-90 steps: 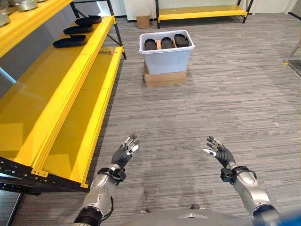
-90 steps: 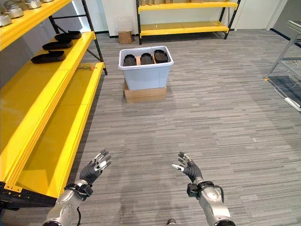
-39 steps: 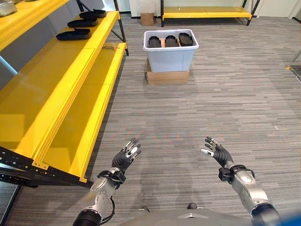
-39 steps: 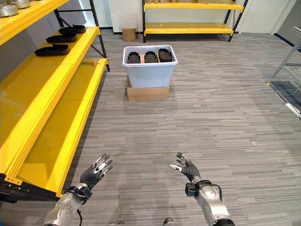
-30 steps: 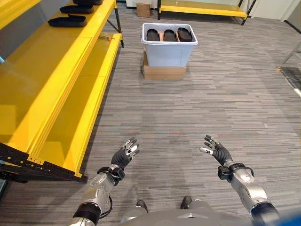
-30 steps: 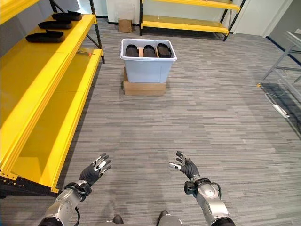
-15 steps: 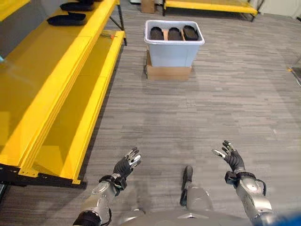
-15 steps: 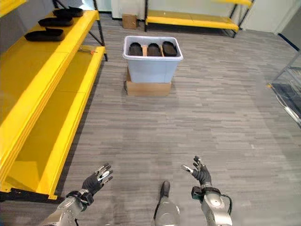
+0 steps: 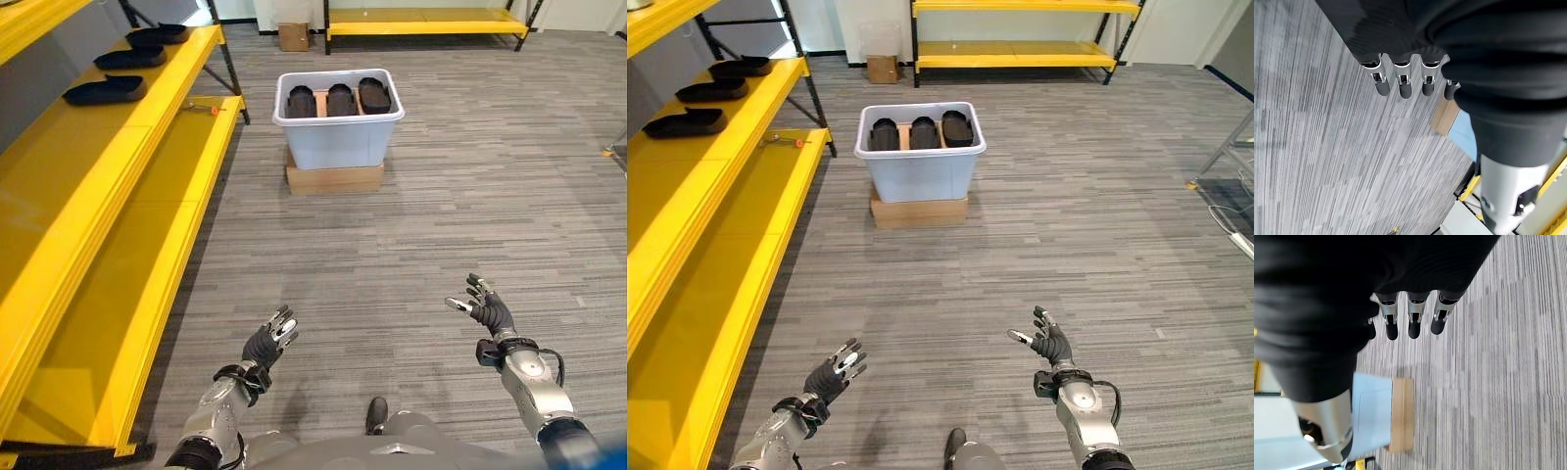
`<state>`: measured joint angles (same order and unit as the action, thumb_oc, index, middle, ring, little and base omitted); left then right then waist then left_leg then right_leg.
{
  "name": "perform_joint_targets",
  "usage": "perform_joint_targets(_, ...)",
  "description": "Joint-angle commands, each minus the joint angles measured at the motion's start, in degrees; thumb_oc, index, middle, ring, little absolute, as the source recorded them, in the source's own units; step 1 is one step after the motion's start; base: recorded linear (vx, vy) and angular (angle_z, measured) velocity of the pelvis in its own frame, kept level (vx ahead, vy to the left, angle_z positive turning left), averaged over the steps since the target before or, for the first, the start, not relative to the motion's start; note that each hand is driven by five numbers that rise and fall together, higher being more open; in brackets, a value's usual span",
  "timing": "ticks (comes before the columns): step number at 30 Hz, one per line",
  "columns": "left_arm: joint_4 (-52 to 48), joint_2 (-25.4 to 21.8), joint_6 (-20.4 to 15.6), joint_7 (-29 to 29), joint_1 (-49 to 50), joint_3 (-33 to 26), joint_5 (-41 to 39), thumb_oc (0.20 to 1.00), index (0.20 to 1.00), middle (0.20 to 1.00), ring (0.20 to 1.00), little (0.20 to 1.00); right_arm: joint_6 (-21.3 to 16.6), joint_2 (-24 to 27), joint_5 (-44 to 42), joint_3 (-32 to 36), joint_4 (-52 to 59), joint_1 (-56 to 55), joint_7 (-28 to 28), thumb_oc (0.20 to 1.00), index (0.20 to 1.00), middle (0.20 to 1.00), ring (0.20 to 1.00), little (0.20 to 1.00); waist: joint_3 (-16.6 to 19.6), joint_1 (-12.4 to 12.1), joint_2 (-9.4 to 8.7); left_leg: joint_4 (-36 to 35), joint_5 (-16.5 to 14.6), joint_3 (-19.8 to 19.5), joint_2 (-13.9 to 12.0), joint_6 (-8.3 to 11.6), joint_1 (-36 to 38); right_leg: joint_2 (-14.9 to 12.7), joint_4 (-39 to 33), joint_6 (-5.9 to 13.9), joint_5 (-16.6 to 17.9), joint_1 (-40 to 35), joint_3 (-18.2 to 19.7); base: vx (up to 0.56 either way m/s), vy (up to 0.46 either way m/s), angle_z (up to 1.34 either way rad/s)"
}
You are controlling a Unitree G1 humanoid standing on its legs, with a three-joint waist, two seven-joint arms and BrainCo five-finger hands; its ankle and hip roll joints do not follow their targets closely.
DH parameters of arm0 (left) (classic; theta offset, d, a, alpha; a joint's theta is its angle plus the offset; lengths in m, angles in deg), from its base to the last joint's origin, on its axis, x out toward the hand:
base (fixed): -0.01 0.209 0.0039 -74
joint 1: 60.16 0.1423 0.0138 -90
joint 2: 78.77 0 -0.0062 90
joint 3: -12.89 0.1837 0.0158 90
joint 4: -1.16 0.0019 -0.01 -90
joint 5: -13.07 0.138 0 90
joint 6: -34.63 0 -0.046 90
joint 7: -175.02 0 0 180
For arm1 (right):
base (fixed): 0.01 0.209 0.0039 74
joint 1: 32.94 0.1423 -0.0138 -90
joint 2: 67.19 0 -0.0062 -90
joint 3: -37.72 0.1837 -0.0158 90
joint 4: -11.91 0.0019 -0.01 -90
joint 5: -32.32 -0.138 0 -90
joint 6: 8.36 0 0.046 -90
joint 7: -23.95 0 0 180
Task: Move parts from the plastic box to the shelf.
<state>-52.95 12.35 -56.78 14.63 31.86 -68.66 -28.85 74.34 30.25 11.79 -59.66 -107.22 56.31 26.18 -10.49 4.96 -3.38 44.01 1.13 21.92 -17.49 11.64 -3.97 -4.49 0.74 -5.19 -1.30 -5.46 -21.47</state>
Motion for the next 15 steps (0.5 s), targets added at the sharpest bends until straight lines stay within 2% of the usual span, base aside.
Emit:
perform_joint_targets(1,-3.7,-1.3,-1.9,-0.9,-0.4,-0.6,-0.8,1.0,1.0,1.0,1.0,1.0,-2.0,1.2,-0.1,0.2,2.6,0.8,-1.3,1.0,1.0,1.0,1.0,1.0,-1.6,-0.8,0.62,-17.5,1.4,5.7,4.4,-5.19,3.6,1.6,0.7,5.91,-0.8,-0.5,0.3,0.22,0.099,-0.11)
perform_joint_targets(2,-3.8,-1.3,-2.0,-1.1,-0.2,-0.7,-0.7,1.0,1.0,1.0,1.0,1.0,-1.8,1.1,-0.2,0.1,2.8,0.8,-1.3,1.0,1.0,1.0,1.0,1.0,-1.6,-0.7,0.55,-19.9,1.6,6.4,4.6,-5.4,3.8,1.5,0.5,6.14,-0.7,-0.9,0.5,0.22,0.139,-0.06)
perform_joint_targets(3,-4.1,-1.4,-2.4,-1.5,0.1,-0.8,-0.4,1.0,1.0,1.0,1.0,1.0,-1.2,0.8,-0.1,-0.2,3.5,0.5,-1.1,1.0,1.0,1.0,1.0,1.0,-1.6,-0.6,0.65,-27.7,3.0,7.9,5.0,-5.58,3.3,1.2,-0.4,6.79,-0.3,-1.8,0.8,0.22,0.158,-0.04)
perform_joint_targets(4,-4.2,-1.4,-2.7,-1.7,0.4,-0.8,-0.2,1.0,1.0,1.0,1.0,1.0,-0.9,0.7,0.0,-0.4,3.9,0.2,-1.1,1.0,1.0,1.0,1.0,1.0,-1.4,-0.6,0.72,-31.3,4.1,8.2,5.4,-5.54,2.9,1.0,-0.9,7.16,-0.1,-2.3,1.0,0.27,0.186,-0.01)
perform_joint_targets(5,-4.3,-1.4,-2.9,-1.9,0.5,-0.7,-0.3,1.0,1.0,1.0,1.0,1.0,-0.6,0.6,0.3,-0.6,4.1,0.1,-1.2,1.0,1.0,1.0,1.0,1.0,-1.3,-0.8,1.02,-34.8,5.1,7.7,5.6,-5.24,2.0,1.0,-1.3,7.47,0.1,-2.7,1.2,0.16,0.103,0.08)
perform_joint_targets(6,-4.3,-1.4,-2.9,-1.9,0.5,-0.7,-0.3,1.0,1.0,1.0,1.0,1.0,-0.6,0.6,0.3,-0.6,4.2,0.0,-1.2,1.0,1.0,1.0,1.0,1.0,-1.3,-0.7,0.97,-35.3,5.3,7.7,5.8,-5.29,2.2,0.9,-1.3,7.53,0.2,-2.7,1.1,0.58,0.324,-0.05)
perform_joint_targets(7,-5.1,-0.1,-1.4,1.2,2.7,-3.5,-8.2,1.0,1.0,1.0,1.0,1.0,0.8,0.8,0.9,-2.4,5.4,-1.4,-4.6,1.0,1.0,1.0,1.0,1.0,-2.2,-2.7,1.85,-45.0,12.6,3.1,2.8,-3.04,-3.0,-0.2,-0.7,8.14,-0.6,-4.7,1.9,0.59,0.327,-0.59)
perform_joint_targets(10,-3.3,0.0,-3.2,1.5,2.5,-4.9,-4.7,1.0,1.0,1.0,1.0,1.0,0.6,1.0,1.7,-4.3,5.7,-1.3,-5.9,1.0,1.0,1.0,1.0,1.0,-2.3,-3.1,2.07,-43.3,10.8,3.1,1.6,-3.57,-3.7,-0.9,3.2,8.11,-3.5,-4.3,1.6,0.48,0.284,-0.68)
perform_joint_targets(12,-3.3,-1.2,-3.7,1.2,2.2,-4.7,-2.7,1.0,1.0,1.0,1.0,1.0,0.4,1.2,2.3,-4.7,5.6,-1.2,-5.9,1.0,1.0,1.0,1.0,1.0,-2.0,-3.3,1.77,-39.5,8.1,4.8,2.5,-5.18,-3.4,-1.1,5.6,7.86,-5.6,-4.7,1.0,0.39,0.2,-0.3)
perform_joint_targets(14,-3.5,-1.7,-3.6,0.9,2.0,-4.4,-2.0,1.0,1.0,1.0,1.0,1.0,0.1,1.0,2.0,-4.9,5.7,-1.3,-6.4,1.0,1.0,1.0,1.0,1.0,-1.8,-3.5,1.49,-37.9,6.5,5.1,3.0,-6.04,-3.5,-1.1,6.5,7.61,-6.6,-5.0,0.9,0.31,0.165,-0.21)
perform_joint_targets(15,-3.6,-2.5,-3.3,0.8,1.6,-4.1,-0.7,1.0,1.0,1.0,1.0,1.0,-0.2,0.5,1.3,-5.3,5.6,-1.3,-6.5,1.0,1.0,1.0,1.0,1.0,-1.6,-3.9,1.12,-35.7,4.5,4.7,4.0,-7.08,-3.9,-1.0,8.0,7.54,-8.0,-5.5,1.4,0.29,0.187,-0.16)
